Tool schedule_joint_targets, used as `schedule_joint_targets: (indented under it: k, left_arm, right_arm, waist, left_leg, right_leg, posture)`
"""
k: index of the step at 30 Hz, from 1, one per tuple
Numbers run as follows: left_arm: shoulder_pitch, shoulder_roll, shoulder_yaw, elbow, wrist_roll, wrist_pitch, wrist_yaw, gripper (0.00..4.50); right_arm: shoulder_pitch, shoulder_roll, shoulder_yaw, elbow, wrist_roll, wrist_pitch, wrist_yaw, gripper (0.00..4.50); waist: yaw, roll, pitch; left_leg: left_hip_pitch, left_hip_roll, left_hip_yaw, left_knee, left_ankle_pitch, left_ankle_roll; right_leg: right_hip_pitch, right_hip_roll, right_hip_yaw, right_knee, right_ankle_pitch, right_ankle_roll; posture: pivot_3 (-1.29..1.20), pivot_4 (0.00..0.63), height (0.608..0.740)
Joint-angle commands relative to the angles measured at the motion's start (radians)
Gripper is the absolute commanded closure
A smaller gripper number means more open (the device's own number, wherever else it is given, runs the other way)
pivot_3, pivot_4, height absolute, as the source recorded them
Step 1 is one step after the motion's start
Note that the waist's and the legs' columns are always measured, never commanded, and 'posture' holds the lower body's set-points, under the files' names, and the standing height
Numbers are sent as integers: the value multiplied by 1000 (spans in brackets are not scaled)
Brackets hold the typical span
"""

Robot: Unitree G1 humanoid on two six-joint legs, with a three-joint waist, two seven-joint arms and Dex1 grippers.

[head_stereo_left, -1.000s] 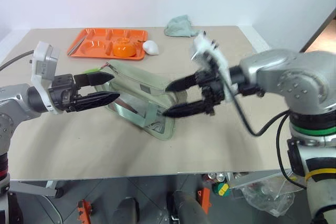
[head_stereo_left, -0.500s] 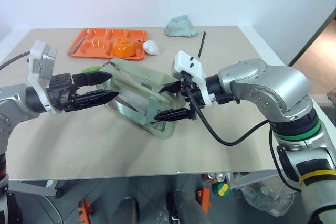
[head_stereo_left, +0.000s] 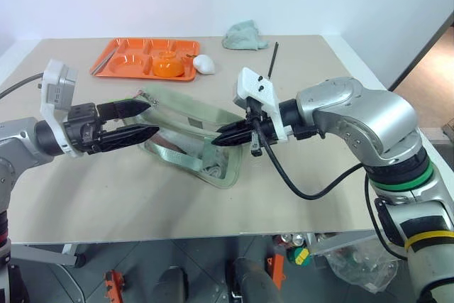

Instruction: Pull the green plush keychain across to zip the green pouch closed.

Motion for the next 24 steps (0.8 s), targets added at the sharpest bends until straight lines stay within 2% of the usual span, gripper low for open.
schedule_joint_targets:
  k: [1,5,8,15,20,24]
  left_arm:
    - [-1,12,56,-1,-14,-18,8,463]
    - [-6,15,91,24,-27,-14,19,463]
    - [-13,17,133,48,-52,-1,30,463]
    - [-12,-3,196,81,-114,8,83,463]
    - [19,-10,213,79,-127,4,107,463]
    - [41,-13,237,74,-149,9,131,463]
  right_arm:
    - [8,-29,3,-34,-23,-41,38,4453]
    - [18,-74,34,13,-121,-189,90,4453]
    - [-27,-90,51,161,-241,-364,130,4453]
    - [-194,-26,58,475,-393,-641,231,4453]
    - [-226,17,50,533,-435,-740,313,4453]
    - [-200,25,31,477,-420,-705,358,4453]
  waist:
    - [0,0,0]
    - [0,0,0]
    - [0,0,0]
    - [0,0,0]
    - [0,0,0]
    - [-1,0,0]
  left_leg:
    - [0,0,0,0,0,0]
    - [0,0,0,0,0,0]
    - [0,0,0,1,0,0]
    - [0,-1,0,1,0,-1]
    - [0,0,0,-2,0,-1]
    - [0,1,0,-2,0,-2]
  right_leg:
    - [0,0,0,0,0,0]
    - [0,0,0,0,0,0]
    - [0,0,0,0,0,0]
    - [0,-1,0,0,1,1]
    - [0,-1,0,0,-1,-1]
    - [-1,0,0,0,-1,-2]
  posture:
    - [0,150,740]
    - [0,150,740]
    - [0,150,740]
    - [0,150,740]
    - [0,150,740]
    - [0,150,740]
